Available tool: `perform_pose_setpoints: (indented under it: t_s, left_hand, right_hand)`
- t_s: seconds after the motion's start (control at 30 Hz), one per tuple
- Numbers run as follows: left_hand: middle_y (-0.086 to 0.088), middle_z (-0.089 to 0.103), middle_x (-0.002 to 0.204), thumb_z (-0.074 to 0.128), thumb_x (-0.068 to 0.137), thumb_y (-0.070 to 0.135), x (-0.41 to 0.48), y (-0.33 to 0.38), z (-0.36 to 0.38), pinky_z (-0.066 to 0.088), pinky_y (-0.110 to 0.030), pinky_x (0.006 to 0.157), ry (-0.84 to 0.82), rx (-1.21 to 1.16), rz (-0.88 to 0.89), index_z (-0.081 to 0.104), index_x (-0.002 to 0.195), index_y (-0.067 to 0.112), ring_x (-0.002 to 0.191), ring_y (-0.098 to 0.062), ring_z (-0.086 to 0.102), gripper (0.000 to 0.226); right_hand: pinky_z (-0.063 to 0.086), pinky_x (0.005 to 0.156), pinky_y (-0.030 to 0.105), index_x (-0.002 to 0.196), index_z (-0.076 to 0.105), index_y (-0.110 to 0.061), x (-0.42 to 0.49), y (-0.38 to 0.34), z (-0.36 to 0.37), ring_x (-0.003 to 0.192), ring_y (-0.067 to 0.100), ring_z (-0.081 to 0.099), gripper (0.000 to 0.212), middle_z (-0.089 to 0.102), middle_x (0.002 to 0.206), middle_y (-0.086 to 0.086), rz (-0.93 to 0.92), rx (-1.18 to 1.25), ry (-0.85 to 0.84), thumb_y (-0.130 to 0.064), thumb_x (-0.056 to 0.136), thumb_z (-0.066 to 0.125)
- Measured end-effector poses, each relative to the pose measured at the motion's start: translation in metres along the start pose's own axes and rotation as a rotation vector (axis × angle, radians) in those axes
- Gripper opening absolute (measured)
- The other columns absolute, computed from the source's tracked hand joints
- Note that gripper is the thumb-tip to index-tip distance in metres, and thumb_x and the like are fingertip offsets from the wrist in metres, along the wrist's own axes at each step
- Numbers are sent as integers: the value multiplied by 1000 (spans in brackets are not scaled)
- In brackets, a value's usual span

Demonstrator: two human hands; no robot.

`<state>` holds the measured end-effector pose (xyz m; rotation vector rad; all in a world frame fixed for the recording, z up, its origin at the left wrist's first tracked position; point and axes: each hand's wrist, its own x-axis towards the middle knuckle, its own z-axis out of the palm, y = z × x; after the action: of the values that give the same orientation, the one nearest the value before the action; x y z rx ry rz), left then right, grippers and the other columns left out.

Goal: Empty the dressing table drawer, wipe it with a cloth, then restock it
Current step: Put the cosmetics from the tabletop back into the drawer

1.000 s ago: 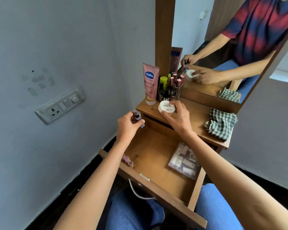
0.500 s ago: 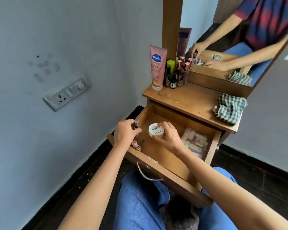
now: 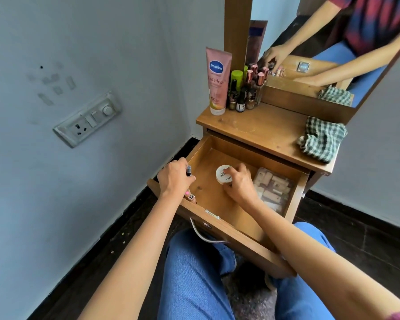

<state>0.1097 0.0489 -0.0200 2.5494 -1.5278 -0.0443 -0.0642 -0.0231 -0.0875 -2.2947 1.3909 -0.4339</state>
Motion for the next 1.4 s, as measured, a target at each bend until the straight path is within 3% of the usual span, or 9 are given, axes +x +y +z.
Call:
perform_pose_setpoints:
  t_s: [0.2, 0.37, 0.53, 0.7, 0.9, 1.1, 1.27, 1.4]
  left_hand:
    - [-2, 70, 90, 70, 82, 42, 2, 0, 2, 48, -26, 59, -32, 90, 18, 64, 99, 19, 83, -18, 67, 29]
    - [-3, 70, 89, 71, 81, 43, 2, 1, 3, 54, -31, 66, -18, 117, 10, 65, 97, 19, 83, -19, 67, 30]
    - [-4, 66, 98, 74, 79, 40, 3, -1, 4, 54, -33, 72, 26, 84, 37, 62, 101, 17, 88, -20, 65, 34]
    - [-6, 65, 103, 74, 80, 39, 3, -2, 8, 55, -32, 74, 58, 44, 69, 60, 104, 16, 90, -20, 64, 37]
    - [-6, 62, 111, 72, 80, 42, 3, -3, 7, 51, -29, 75, 90, 15, 78, 59, 110, 18, 99, -21, 60, 40]
    - [-4, 63, 111, 70, 82, 42, 3, -3, 4, 50, -29, 76, 70, -11, 60, 58, 111, 18, 100, -20, 60, 39]
    - [-3, 64, 107, 66, 84, 45, 3, -1, 1, 49, -29, 75, 76, -72, 39, 58, 108, 18, 98, -19, 59, 37]
    - [-3, 65, 107, 64, 86, 46, 6, 5, -5, 52, -29, 74, 110, -122, 43, 58, 108, 18, 97, -19, 60, 36]
  right_hand:
    - [47, 95, 41, 125, 61, -9, 7, 14, -11, 115, 32, 44, 40, 47, 127, 14, 21, -32, 57, 2, 87, 57]
    - [48, 93, 43, 126, 58, -7, 8, 11, -16, 116, 31, 47, 46, 53, 126, 13, 4, -47, 14, -29, 87, 66]
    - [46, 94, 39, 120, 61, -9, 18, 7, -16, 118, 29, 47, 31, 59, 128, 11, -40, -81, -8, -6, 89, 58]
    - [48, 82, 40, 113, 65, -6, 23, 11, -19, 111, 30, 48, 30, 63, 121, 13, -38, -111, 23, 5, 87, 54]
    - [50, 81, 37, 108, 62, -2, 26, 9, -22, 105, 32, 58, 25, 63, 113, 17, -25, -99, 42, -18, 89, 62]
    - [50, 76, 37, 105, 60, -4, 27, 6, -23, 102, 33, 58, 18, 62, 111, 18, 4, -100, 33, -13, 90, 58]
    - [52, 81, 38, 112, 58, -4, 26, 6, -27, 105, 33, 57, 25, 61, 116, 17, 5, -121, -3, -12, 89, 57]
    - [49, 81, 37, 114, 57, -2, 19, -2, -36, 107, 32, 53, 25, 59, 114, 16, -108, -93, 78, -9, 89, 54]
